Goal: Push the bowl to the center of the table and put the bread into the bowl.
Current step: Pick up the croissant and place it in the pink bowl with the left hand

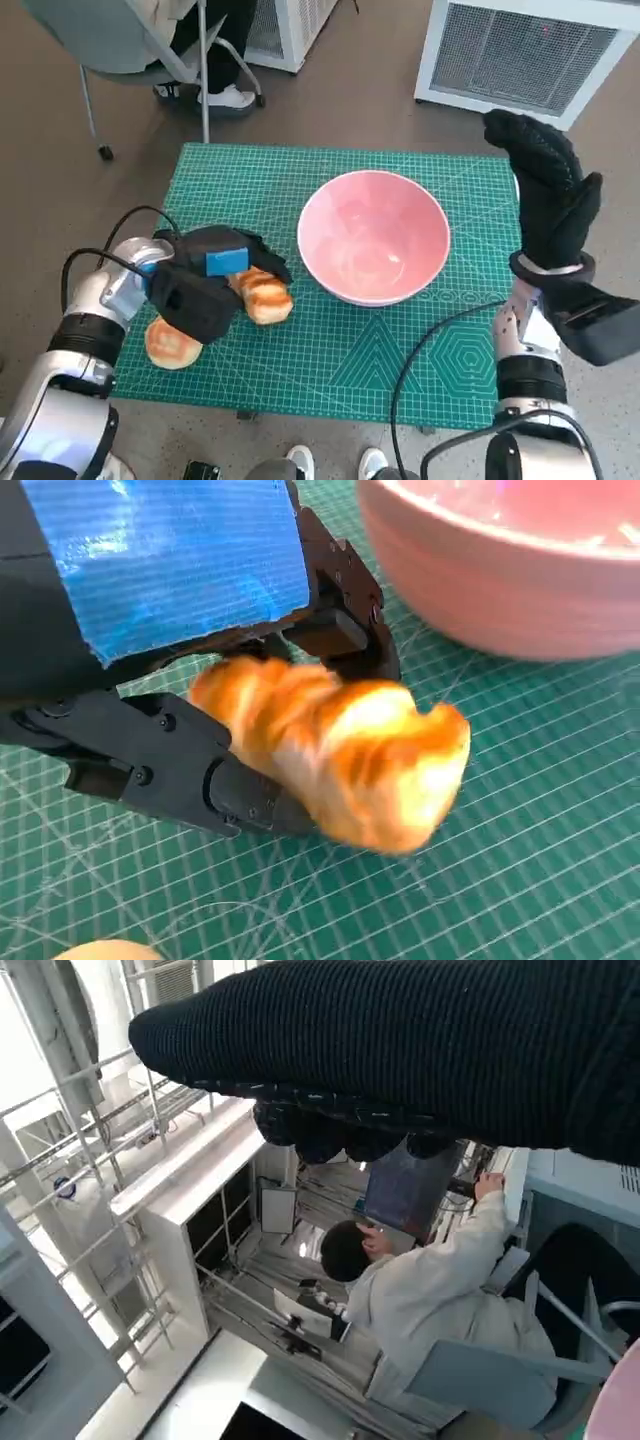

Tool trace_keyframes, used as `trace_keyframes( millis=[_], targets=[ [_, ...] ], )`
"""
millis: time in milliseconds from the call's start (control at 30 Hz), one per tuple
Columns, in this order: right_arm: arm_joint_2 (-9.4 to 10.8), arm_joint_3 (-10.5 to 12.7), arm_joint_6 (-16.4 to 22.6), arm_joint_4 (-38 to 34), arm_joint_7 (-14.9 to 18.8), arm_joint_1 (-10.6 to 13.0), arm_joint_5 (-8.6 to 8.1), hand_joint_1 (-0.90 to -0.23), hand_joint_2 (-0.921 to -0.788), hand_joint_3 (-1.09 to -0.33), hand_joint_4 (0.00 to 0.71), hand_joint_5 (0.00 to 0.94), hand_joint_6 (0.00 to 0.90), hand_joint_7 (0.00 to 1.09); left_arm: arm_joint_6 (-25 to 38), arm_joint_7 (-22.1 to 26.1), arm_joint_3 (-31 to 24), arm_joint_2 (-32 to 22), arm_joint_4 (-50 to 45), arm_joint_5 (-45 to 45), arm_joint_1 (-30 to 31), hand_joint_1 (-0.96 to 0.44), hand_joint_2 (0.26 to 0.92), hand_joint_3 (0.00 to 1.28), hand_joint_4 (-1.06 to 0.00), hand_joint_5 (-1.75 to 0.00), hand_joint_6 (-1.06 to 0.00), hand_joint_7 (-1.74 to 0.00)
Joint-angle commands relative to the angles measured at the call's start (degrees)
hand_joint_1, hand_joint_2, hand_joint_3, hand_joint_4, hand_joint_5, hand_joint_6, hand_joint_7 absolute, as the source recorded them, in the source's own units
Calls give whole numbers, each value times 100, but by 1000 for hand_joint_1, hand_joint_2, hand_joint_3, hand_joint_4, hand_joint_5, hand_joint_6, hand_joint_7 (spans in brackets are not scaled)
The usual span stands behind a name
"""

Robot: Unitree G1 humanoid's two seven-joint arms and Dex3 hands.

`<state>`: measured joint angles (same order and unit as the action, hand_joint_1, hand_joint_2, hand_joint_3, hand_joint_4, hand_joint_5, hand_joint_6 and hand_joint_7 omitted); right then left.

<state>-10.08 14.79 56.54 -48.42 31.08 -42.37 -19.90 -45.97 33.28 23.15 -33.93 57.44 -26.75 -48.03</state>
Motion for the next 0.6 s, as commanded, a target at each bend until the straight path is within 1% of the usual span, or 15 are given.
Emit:
trace_keyframes(
  millis=[33,167,333,433,567,600],
  targets=[
    [26,-2,-77,-5,-37,188,27,-610,-921,-760,351,2,330,90,-193,145,-321,-138,18,429,-142,0,916,49,-669,-1305,-744,-901],
    [27,-5,-75,19,-49,218,37,-611,-921,-762,351,2,328,88,-157,431,-679,-237,-204,939,-294,1,918,42,-650,-1354,-776,-847],
    [11,-2,-64,-11,-60,212,57,-614,-921,-763,351,1,320,82,188,718,-1151,-300,-678,1568,-454,2,920,39,-640,-1367,-786,-839],
    [-2,0,-68,-29,-67,202,64,-616,-921,-763,350,1,317,81,378,772,-1369,-300,-935,1826,-525,2,920,38,-645,-1282,-755,-961],
    [-17,-1,-94,-32,-55,189,49,-616,-921,-763,350,1,315,79,665,713,-1648,-221,-1373,2131,-638,1,920,42,-650,-1175,-729,-1093],
    [-22,1,-98,-42,-51,182,45,-616,-921,-763,350,1,315,79,737,669,-1700,-165,-1511,2197,-673,1,920,42,-650,-1165,-727,-1104]
  ],
)
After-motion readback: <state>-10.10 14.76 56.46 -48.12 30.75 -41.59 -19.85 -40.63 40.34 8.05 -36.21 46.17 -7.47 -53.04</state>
